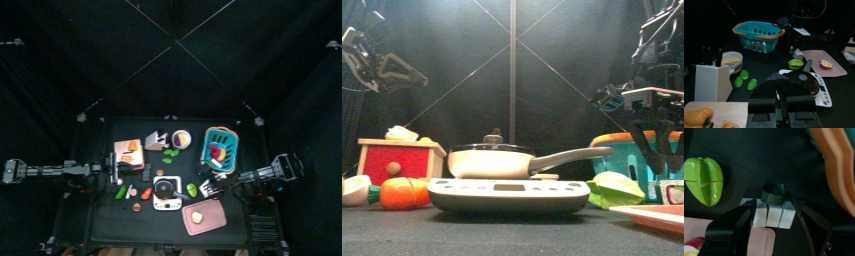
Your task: Grab seaweed
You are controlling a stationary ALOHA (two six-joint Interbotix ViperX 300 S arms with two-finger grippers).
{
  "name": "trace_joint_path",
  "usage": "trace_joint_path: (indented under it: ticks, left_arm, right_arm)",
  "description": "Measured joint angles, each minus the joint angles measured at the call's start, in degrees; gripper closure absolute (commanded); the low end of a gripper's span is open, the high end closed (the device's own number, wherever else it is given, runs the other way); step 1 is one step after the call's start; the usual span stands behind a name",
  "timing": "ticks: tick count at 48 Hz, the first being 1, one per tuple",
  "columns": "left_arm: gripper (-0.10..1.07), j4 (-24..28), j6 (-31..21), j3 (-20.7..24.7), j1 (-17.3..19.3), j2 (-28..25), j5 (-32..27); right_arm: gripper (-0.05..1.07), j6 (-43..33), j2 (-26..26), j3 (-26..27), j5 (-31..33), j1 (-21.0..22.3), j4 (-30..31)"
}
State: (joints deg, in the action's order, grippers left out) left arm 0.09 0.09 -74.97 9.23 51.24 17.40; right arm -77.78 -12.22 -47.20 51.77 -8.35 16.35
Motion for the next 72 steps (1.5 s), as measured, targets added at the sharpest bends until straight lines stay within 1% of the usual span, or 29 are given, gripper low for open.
trace_joint_path:
  ticks: [18, 24, 30, 40, 48, 64, 72]
  left_arm:
    - [0.62, -0.09, 0.0, 0.0, 0.0, 0.0, 0.0]
    - [0.62, -0.09, 0.0, -0.09, 0.0, 0.0, 0.0]
    - [0.62, -0.09, 0.0, -0.09, 0.09, 0.0, 0.0]
    - [0.62, 0.0, 0.0, -0.09, 0.09, 0.0, 0.0]
    - [0.62, -0.09, 0.0, -0.09, 0.0, 0.0, 0.0]
    - [0.62, -0.09, 0.0, -0.09, 0.0, 0.0, 0.0]
    - [0.62, -0.09, 0.0, -0.09, 0.09, 0.0, 0.0]
  right_arm:
    - [0.1, 0.0, 1.85, -1.32, -3.25, 0.26, 1.76]
    - [0.12, 0.0, 2.11, -1.85, -3.52, 0.79, 1.93]
    - [0.19, 0.0, 2.46, -2.29, -3.52, 0.79, 1.93]
    - [0.35, 0.0, 2.46, -2.29, -4.04, 0.88, 1.93]
    - [0.42, -0.09, 2.46, -2.11, -3.96, 0.88, 1.76]
    - [0.42, 0.44, 2.37, 1.76, -3.34, 0.88, 2.55]
    - [0.42, 0.44, 2.37, 2.11, -2.55, 0.88, 3.08]
